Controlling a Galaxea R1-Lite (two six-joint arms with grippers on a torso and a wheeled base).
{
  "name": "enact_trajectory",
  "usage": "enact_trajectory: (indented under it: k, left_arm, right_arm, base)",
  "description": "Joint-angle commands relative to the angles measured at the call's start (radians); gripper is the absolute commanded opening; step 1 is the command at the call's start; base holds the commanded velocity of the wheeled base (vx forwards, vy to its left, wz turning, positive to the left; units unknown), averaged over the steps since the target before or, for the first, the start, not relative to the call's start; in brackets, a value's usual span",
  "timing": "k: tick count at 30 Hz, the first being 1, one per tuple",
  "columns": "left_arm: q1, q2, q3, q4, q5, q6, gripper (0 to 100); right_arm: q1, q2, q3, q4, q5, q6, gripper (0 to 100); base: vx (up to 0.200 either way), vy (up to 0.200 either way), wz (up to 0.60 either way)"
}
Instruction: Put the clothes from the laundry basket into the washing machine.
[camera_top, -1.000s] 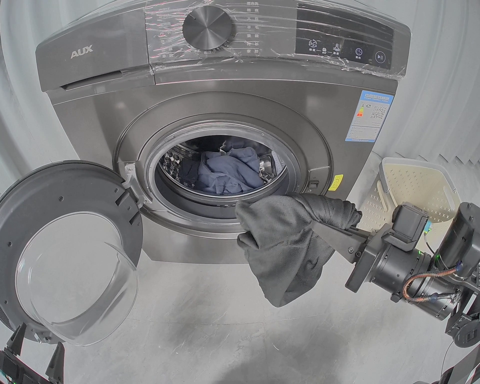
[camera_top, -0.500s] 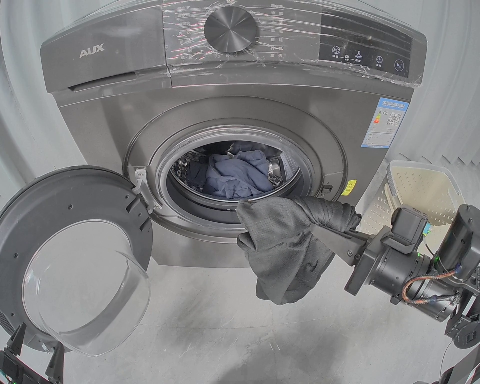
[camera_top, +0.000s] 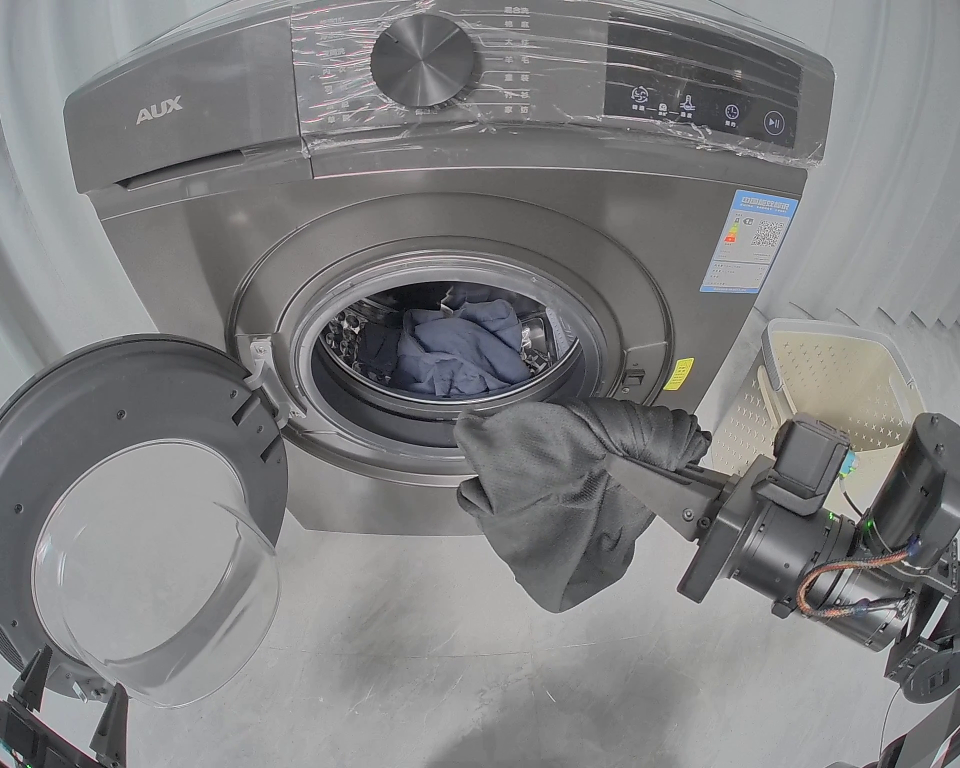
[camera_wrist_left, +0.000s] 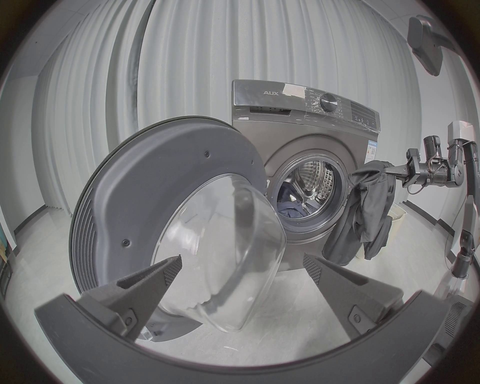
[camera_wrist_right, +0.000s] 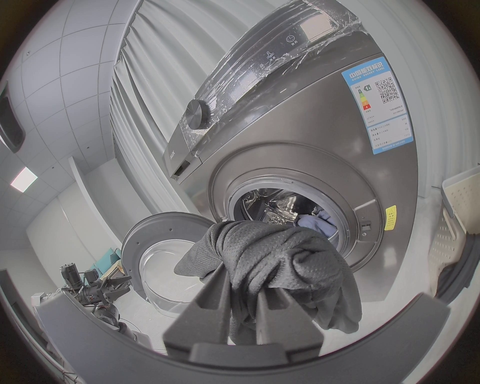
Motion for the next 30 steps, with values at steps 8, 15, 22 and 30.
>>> enact_trajectory:
  k: [8, 15, 22, 30]
  left_arm:
    - [0.001, 0.052, -0.2, -0.084, -0.097, 0.019, 100]
    - [-0.01, 0.378, -0.297, -0.063, -0.489, -0.053, 100]
    - [-0.056, 0.661, -0.311, -0.186, -0.696, -0.035, 100]
    - [-0.283, 0.919, -0.314, -0.36, -0.603, -0.044, 100]
  right_arm:
    - [0.035, 0.033, -0.011, -0.028, 0.0, 0.003, 0]
    - [0.056, 0.137, -0.08, -0.123, -0.005, 0.002, 0]
    - [0.059, 0.184, -0.132, -0.132, -0.08, 0.025, 0]
    - [0.059, 0.23, -0.172, -0.135, -0.082, 0.028, 0]
  base:
    - [0.0, 0.0, 0.0]
    - [0.0, 0.0, 0.0]
    - [0.0, 0.0, 0.0]
    - [0.0, 0.0, 0.0]
